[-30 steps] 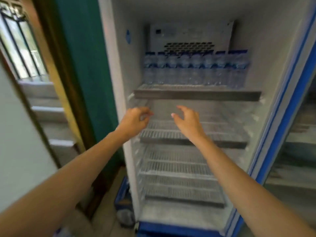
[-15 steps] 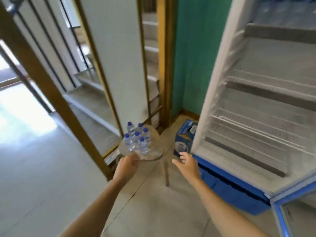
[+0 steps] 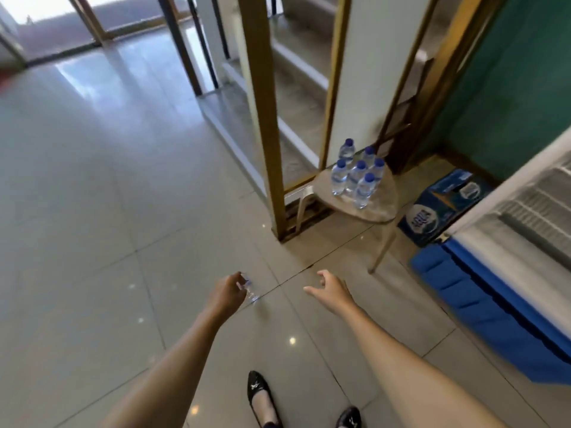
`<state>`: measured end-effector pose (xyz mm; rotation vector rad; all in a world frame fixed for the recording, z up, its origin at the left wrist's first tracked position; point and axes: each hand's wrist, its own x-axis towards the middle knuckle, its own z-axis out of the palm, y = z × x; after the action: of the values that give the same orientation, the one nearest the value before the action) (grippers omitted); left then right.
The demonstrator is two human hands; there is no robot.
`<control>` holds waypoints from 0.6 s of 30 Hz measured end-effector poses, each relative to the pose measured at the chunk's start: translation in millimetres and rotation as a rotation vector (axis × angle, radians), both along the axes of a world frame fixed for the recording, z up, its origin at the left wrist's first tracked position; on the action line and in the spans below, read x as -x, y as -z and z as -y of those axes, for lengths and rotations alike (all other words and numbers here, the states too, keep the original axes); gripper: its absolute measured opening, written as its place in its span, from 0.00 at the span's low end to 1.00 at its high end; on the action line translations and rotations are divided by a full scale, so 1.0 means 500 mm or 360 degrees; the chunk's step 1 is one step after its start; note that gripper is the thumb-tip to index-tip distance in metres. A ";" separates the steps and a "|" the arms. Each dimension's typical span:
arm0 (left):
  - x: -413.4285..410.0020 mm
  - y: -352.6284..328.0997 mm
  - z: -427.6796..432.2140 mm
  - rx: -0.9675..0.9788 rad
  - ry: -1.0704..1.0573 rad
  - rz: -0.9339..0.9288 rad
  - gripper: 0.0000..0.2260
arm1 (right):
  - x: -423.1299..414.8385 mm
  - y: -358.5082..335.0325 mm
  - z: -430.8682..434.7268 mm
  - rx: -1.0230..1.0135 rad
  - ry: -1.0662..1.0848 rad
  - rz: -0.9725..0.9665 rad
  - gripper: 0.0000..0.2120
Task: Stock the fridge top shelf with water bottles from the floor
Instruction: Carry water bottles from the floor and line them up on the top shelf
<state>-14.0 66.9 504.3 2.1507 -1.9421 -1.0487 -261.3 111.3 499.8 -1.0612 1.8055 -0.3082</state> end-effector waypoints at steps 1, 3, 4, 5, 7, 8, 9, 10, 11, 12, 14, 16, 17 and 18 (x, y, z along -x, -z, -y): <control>-0.027 0.013 0.005 -0.0049 -0.0025 0.0016 0.11 | -0.029 0.009 0.015 -0.0013 -0.0027 0.0001 0.34; -0.076 0.043 0.016 -0.0141 -0.0060 0.0050 0.12 | -0.086 0.032 0.048 -0.0019 -0.0042 0.0010 0.32; -0.098 0.066 0.026 -0.0170 -0.0088 0.0053 0.12 | -0.114 0.047 0.066 -0.0015 -0.0045 0.0016 0.31; -0.116 0.089 0.036 -0.0187 -0.0125 0.0054 0.12 | -0.139 0.066 0.083 -0.0004 -0.0045 0.0022 0.31; -0.142 0.142 0.051 -0.0229 -0.0218 0.0024 0.11 | -0.181 0.113 0.116 0.0004 -0.0068 0.0032 0.29; -0.149 0.175 0.058 -0.0262 -0.0252 -0.0002 0.10 | -0.199 0.144 0.132 -0.0003 -0.0088 0.0036 0.28; -0.155 0.213 0.065 -0.0290 -0.0289 -0.0028 0.10 | -0.213 0.181 0.147 -0.0013 -0.0111 0.0036 0.27; -0.160 0.258 0.074 -0.0307 -0.0332 -0.0054 0.09 | -0.226 0.225 0.164 -0.0020 -0.0138 0.0032 0.27; -0.162 0.308 0.085 -0.0312 -0.0376 -0.0079 0.09 | -0.237 0.276 0.182 -0.0019 -0.0168 0.0026 0.26; -0.165 0.364 0.097 -0.0313 -0.0411 -0.0100 0.09 | -0.248 0.334 0.198 -0.0017 -0.0189 0.0019 0.26; -0.168 0.489 0.125 -0.0288 -0.0486 -0.0127 0.10 | -0.266 0.465 0.233 -0.0009 -0.0218 -0.0009 0.26; -0.170 0.623 0.155 -0.0262 -0.0592 -0.0170 0.10 | -0.279 0.611 0.261 0.0006 -0.0236 -0.0056 0.24; -0.172 0.694 0.171 -0.0242 -0.0630 -0.0184 0.10 | -0.284 0.688 0.273 0.0020 -0.0242 -0.0079 0.24; -0.172 0.765 0.186 -0.0228 -0.0651 -0.0185 0.11 | -0.288 0.764 0.283 0.0031 -0.0249 -0.0101 0.23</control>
<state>72.1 -26.4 121.7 2.3571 -1.3325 -1.2242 -117.3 -30.1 117.6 -1.2306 1.7658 -0.1996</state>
